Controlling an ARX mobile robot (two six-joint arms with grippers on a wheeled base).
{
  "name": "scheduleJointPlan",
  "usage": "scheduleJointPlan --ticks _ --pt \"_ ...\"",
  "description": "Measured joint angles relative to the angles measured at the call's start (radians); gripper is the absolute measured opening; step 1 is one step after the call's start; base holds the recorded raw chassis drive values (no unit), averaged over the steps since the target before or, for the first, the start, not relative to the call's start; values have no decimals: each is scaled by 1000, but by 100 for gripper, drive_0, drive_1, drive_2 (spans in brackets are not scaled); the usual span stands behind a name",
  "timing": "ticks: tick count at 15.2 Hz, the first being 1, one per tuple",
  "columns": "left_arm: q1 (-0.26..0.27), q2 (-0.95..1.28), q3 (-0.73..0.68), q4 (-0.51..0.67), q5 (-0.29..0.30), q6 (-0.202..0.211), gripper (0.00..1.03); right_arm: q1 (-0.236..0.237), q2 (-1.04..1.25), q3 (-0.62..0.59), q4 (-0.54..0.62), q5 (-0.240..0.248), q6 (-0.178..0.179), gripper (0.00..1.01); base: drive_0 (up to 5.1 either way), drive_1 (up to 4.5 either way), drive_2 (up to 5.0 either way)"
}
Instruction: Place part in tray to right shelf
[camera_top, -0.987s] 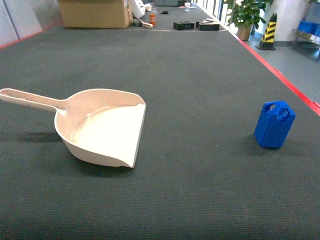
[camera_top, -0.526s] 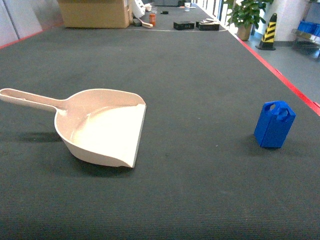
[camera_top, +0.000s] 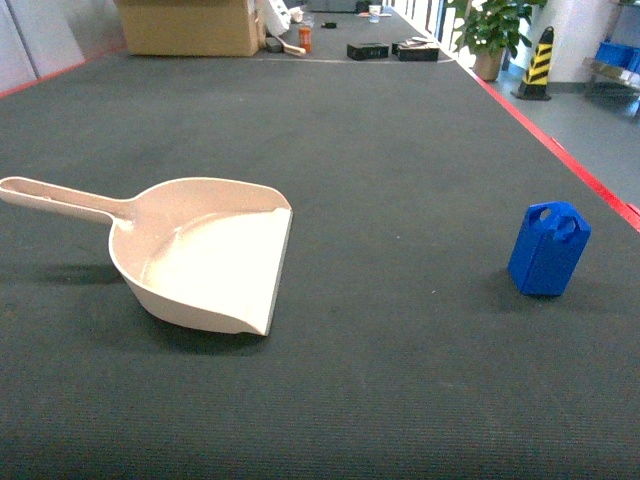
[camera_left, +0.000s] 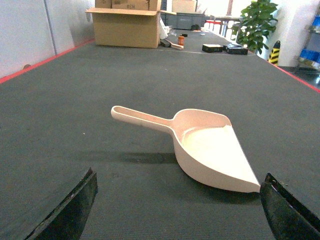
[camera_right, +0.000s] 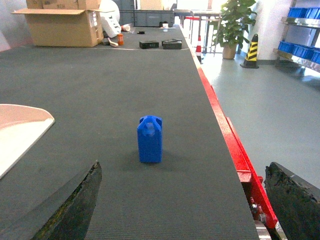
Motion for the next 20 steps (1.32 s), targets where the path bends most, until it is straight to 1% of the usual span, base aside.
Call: scheduleJointPlan --ticks 9,10,11,12,13,14,15,16,17,18,19,20 --pt "0 0 0 -3 -2 -2 98 0 0 0 0 0 0 98 0 0 0" --pt "21 93 37 -90 -18 -79 98 0 0 0 -1 1 0 98 0 0 0" --pt "127 255 61 4 71 -204 98 0 0 0 1 -1 0 98 0 0 0" --pt "201 402 77 137 132 -344 98 0 0 0 0 0 0 98 0 0 0" --pt "180 579 100 300 142 -496 98 0 0 0 0 0 0 98 0 0 0" --pt "132 762 122 483 142 -632 98 0 0 0 1 0 0 98 0 0 0" --pt "96 950 155 658 129 -755 98 0 0 0 0 0 0 98 0 0 0" --pt "89 1114 190 806 100 -839 98 0 0 0 0 0 0 98 0 0 0" --pt "98 1293 237 955 105 -915 98 0 0 0 0 0 0 98 0 0 0" --pt "113 1458 288 1070 127 -973 98 0 0 0 0 0 0 98 0 0 0" --pt "126 1595 343 1145 153 -1020 98 0 0 0 0 0 0 98 0 0 0" --pt "129 1695 401 1166 166 -1044 98 0 0 0 0 0 0 98 0 0 0"
